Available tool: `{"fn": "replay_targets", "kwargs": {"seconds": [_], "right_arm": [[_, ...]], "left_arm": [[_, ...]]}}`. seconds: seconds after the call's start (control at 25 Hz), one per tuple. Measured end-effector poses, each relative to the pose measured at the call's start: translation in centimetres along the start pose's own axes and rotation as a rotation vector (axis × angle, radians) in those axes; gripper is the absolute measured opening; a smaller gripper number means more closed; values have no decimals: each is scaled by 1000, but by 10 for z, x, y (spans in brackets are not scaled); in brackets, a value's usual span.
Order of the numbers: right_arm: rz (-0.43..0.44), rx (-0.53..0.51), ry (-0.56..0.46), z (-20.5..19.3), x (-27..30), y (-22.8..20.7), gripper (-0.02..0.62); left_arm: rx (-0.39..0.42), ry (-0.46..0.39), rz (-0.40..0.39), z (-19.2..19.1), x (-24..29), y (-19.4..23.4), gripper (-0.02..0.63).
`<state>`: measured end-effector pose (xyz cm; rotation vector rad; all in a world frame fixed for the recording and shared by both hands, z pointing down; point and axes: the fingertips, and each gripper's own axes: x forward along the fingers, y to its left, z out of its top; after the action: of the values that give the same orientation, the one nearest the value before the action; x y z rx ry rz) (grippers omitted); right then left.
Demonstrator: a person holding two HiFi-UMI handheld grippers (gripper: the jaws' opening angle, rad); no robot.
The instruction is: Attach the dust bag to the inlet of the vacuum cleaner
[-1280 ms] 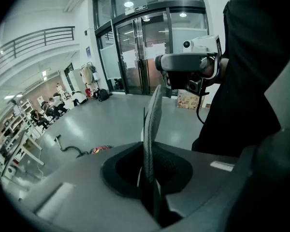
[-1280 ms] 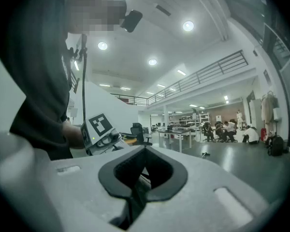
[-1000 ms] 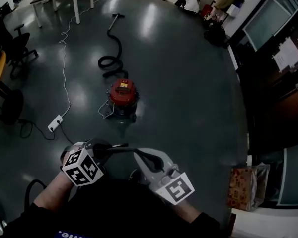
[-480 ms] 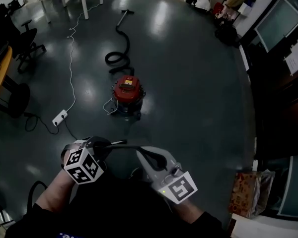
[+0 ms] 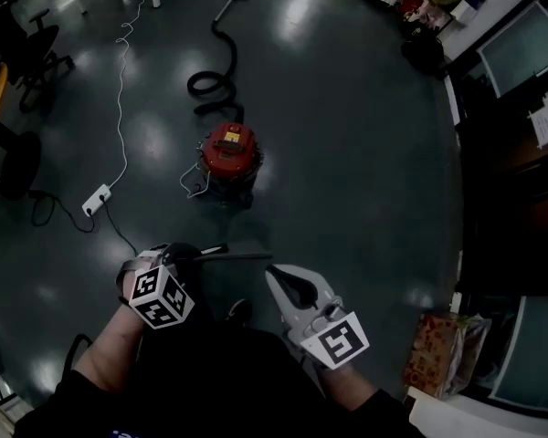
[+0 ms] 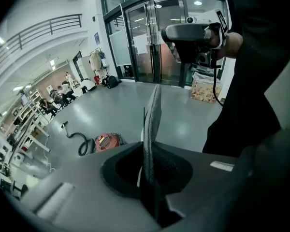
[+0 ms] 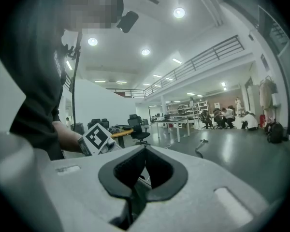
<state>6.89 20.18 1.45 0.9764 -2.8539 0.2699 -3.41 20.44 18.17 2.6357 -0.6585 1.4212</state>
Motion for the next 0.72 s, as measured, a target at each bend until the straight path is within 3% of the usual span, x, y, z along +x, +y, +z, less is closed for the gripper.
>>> {"fn": "replay_targets", "kwargs": {"seconds": [0.2, 0.48, 0.72], "right_arm": [[-111, 51, 58, -11, 37, -24, 2], [-268, 94, 167, -39, 92, -62, 2], [-305, 133, 167, -45, 131, -89, 2]], "left_arm": [[80, -29, 15, -23, 29, 44, 23], [137, -50, -67, -60, 73, 93, 21], [160, 5, -127, -91, 116, 115, 22]]}}
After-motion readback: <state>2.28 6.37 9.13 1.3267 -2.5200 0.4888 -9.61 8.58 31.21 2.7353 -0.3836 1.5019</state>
